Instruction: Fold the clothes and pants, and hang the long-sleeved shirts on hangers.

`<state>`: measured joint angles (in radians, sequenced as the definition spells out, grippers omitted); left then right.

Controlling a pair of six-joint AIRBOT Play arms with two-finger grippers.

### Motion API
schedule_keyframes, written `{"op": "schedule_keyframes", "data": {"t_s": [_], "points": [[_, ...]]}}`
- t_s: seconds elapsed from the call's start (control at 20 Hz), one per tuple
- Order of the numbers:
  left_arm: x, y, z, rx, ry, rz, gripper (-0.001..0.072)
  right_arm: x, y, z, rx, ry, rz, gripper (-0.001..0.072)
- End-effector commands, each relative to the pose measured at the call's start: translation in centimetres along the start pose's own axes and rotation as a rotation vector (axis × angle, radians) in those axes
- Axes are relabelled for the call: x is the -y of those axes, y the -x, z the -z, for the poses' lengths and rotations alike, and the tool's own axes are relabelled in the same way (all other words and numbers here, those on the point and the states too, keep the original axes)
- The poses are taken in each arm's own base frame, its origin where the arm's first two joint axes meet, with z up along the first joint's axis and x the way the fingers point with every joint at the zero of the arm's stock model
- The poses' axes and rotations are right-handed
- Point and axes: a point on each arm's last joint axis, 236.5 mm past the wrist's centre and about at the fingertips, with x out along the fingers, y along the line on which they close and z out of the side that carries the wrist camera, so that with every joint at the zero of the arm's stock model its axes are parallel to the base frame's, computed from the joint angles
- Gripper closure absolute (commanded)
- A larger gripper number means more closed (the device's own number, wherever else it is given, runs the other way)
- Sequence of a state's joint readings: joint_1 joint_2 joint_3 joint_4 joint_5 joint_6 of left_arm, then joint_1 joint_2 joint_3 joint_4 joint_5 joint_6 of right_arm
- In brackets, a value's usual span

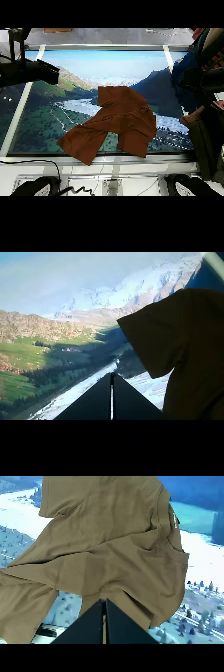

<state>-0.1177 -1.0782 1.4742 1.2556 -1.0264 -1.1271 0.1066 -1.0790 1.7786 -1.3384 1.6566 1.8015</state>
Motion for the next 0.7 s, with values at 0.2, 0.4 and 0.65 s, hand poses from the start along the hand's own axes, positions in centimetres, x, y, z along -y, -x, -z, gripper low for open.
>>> {"op": "schedule_keyframes", "data": {"t_s": [0.2, 0.4, 0.65], "points": [[0.0, 0.0, 0.0, 0.0, 0.0, -0.001, 0.0699, -0.2, 0.1, -1.4, 0.059, 0.01, -0.009, 0.07], [0.0, 0.0, 0.0, 0.0, 0.0, -0.001, 0.0699, 4.3, 0.4, -4.9, 0.179, 0.196, 0.201, 0.0699], [0.0, 0.0, 0.0, 0.0, 0.0, -0.001, 0.0699, 14.6, -4.6, 4.2, -0.309, 0.265, 0.425, 0.0702]]}}
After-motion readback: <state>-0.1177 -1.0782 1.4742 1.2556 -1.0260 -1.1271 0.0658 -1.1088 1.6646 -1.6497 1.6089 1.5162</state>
